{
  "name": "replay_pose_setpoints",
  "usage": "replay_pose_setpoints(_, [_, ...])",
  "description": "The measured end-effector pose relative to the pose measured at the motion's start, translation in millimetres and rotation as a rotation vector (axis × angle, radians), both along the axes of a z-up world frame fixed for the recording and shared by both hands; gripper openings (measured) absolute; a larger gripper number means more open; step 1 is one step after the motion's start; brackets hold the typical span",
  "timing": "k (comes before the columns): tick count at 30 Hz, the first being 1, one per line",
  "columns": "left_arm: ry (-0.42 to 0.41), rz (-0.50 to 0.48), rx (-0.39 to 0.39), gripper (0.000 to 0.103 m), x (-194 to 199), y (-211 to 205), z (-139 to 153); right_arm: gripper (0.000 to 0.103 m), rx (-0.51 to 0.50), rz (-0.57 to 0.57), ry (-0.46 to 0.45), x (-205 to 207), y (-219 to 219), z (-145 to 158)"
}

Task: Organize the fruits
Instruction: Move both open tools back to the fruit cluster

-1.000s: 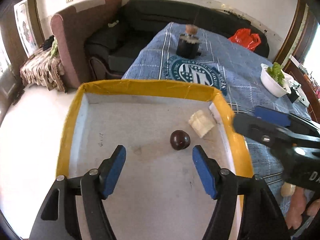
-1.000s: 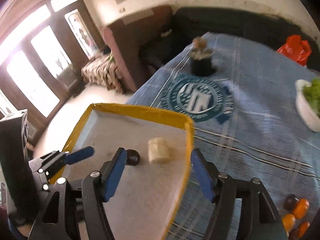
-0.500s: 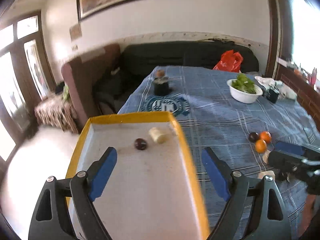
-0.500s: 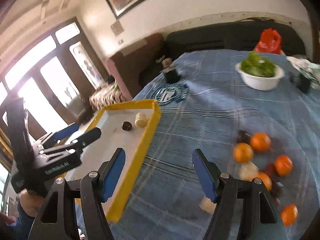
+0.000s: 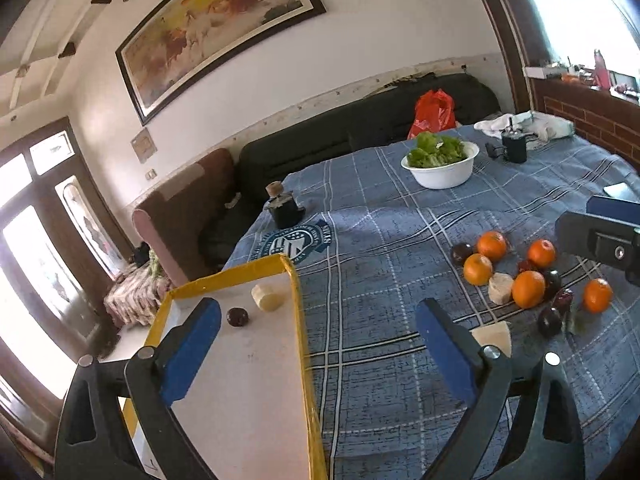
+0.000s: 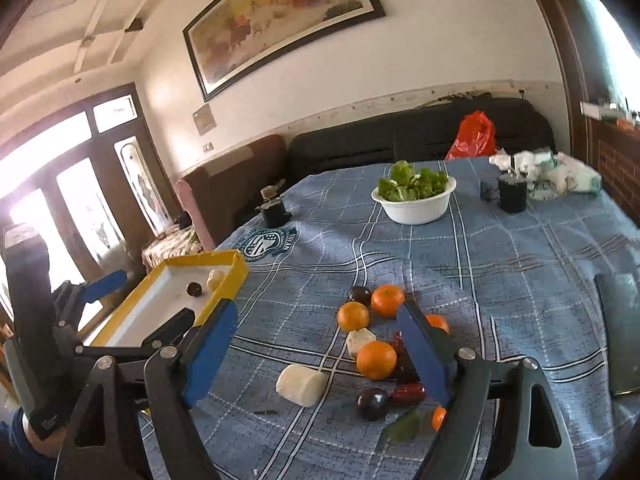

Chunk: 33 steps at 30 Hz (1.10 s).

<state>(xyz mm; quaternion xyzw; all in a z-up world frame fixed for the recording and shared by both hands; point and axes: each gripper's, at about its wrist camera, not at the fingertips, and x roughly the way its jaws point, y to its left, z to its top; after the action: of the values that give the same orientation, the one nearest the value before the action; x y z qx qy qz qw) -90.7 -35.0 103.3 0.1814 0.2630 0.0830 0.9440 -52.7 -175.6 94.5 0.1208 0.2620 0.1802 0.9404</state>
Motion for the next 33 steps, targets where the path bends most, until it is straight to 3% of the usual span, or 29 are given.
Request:
replay_pose_setpoints(19, [0.047,-0.030,0.024,0.098,14.3,-17.9,-14.2,0.086,0.086,-0.005,0.035,5.9,-23.5,-10.1])
replay_pose_setpoints(23, [0.095,-0.095,-0.043,0.098,12.2,-20.1,-12.7,0.086,0.116,-0.022,0.050,7.6,-31.4,-11.6])
replay_pose_setpoints(28, [0.239,-0.266,-0.287,0.098,11.1,-15.4,-12.2,0.086,0.114,-0.099,0.071,7.1,-44.9,-10.2])
replay_pose_setpoints(30, [0.275,-0.307,-0.315,0.091,10.6,-19.4,-17.0,0.086,0.093,-0.142,0.064,2.9,-51.0,-6.7])
replay_pose_setpoints(32, [0.324,-0.344,-0.333,0.073,12.2,-26.2,-25.8,0.086,0.082,-0.171,0.060,0.6,-55.4,-4.7])
replay_pose_setpoints(33, [0.344,-0.349,-0.342,0.070,14.1,-28.5,-29.6,0.086,0.088,-0.181,0.062,-0.2,-58.9,-4.6])
